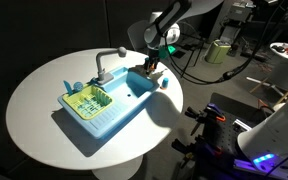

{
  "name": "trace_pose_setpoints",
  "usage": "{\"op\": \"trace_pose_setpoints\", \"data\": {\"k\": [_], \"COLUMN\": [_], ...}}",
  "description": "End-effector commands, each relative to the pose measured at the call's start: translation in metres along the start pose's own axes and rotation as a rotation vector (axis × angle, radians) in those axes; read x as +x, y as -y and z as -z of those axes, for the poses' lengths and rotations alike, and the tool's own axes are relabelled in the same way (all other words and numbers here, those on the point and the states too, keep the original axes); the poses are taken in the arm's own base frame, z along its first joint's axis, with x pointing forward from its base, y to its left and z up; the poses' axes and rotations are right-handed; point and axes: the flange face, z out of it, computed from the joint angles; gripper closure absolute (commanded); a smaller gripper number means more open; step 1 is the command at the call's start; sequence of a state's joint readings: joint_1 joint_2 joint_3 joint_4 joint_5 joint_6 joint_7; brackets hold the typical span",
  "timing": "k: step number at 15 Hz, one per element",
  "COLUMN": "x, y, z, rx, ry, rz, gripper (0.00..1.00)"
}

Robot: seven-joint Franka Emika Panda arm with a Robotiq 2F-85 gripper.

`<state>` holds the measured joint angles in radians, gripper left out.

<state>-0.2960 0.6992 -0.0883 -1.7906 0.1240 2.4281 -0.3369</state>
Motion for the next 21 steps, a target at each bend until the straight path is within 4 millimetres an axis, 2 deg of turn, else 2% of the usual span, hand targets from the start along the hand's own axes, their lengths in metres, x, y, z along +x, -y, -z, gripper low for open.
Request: {"op": "trace_pose_setpoints", "data": {"k": [1, 9, 21], "x": [0.007, 0.019, 0.019], "y": [0.006, 0.025, 0.016], "z": [-0.004, -0.001, -0.006], "rx": [-0.006, -0.016, -0.020], "ry": [0.017, 0.016, 0.041], "rz": [0.018, 0.064, 0.056], "gripper": [0.00, 0.00, 0.00]}}
